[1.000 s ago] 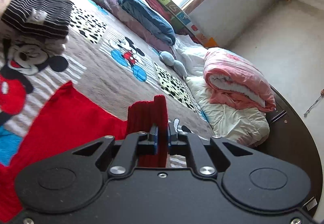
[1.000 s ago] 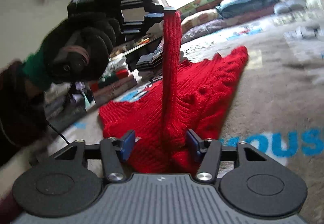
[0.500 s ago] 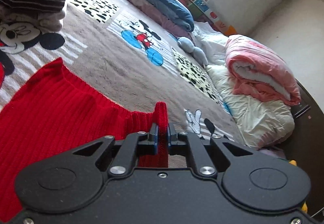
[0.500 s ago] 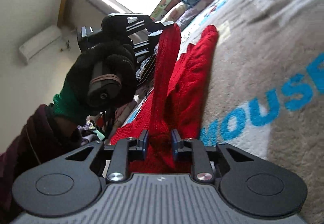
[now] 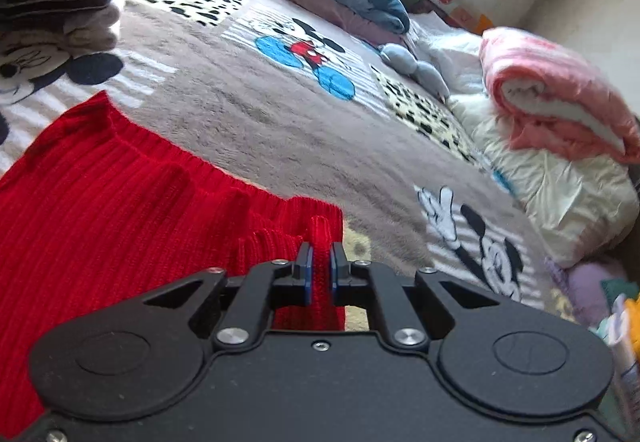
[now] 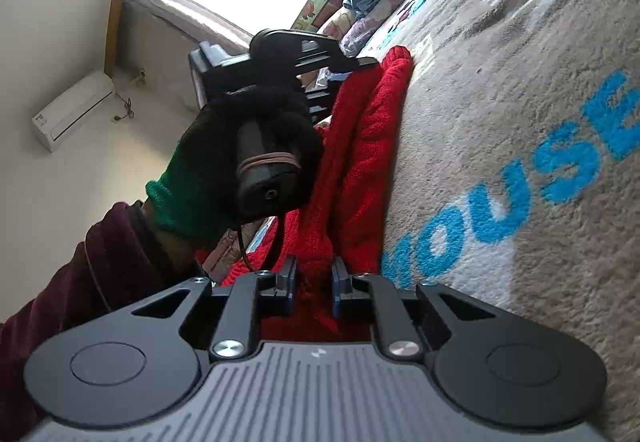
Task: Fold clothes
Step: 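Lift the red sleeve with the left gripper and lay it across the body, then open the left gripper to release the sleeve and withdraw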
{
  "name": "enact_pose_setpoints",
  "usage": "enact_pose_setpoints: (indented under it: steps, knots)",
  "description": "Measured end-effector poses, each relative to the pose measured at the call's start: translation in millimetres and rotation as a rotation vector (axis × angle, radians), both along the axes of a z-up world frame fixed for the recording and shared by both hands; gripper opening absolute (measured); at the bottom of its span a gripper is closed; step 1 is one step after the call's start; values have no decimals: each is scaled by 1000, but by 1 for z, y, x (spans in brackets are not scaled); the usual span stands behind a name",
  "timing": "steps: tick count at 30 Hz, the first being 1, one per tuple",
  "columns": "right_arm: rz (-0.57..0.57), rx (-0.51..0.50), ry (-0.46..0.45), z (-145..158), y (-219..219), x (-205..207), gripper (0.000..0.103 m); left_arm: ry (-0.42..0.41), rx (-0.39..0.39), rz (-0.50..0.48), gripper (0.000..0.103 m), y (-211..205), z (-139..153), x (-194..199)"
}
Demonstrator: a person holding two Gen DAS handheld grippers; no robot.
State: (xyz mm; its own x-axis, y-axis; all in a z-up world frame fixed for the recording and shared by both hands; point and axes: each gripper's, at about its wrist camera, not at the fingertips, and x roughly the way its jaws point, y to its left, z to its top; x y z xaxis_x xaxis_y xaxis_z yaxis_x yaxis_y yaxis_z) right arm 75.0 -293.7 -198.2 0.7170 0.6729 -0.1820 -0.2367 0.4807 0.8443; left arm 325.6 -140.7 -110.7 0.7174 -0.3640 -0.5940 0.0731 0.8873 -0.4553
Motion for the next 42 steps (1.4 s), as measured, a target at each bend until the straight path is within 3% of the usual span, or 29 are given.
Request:
enact_pose_setpoints:
  steps: [6,9,11,14,17,20,22,24,26,28,35,39,42]
  knots:
    - [-10,-17,-8,3,3,-8,15,-16,107,-49,8,-17,-10,5]
    - [-25,-34,-22,7,5,-13,16,-29,139,-81,22,-24,-13,6]
    - [-46,-52,-44,11,6,-18,21,-31,145,-104,39,-26,-10,7]
    - [-83,-111,-96,24,4,-34,33,-42,133,-132,42,-25,3,4]
    - [-102,-310,-218,49,13,-53,33,-89,93,-152,42,-12,25,-8]
    - [-62,-607,-402,72,43,-64,33,-111,83,-188,41,5,42,-21]
    - [-20,-683,-463,73,61,-61,34,-127,127,-228,35,12,48,-30]
    - [13,-737,-497,71,75,-56,34,-151,220,-280,31,10,46,-39]
    - [38,-775,-456,64,82,-44,35,-169,308,-332,20,5,42,-46]
    - [60,-787,-401,59,84,-36,35,-174,371,-372,14,-2,33,-47]
    - [143,-673,-287,55,70,-25,33,-128,508,-411,14,-20,-13,-31]
    - [148,-631,-273,55,63,-22,33,-117,536,-403,14,-26,-13,-31]
    - [145,-633,-285,55,65,-30,34,-82,479,-368,14,-17,-3,-29]
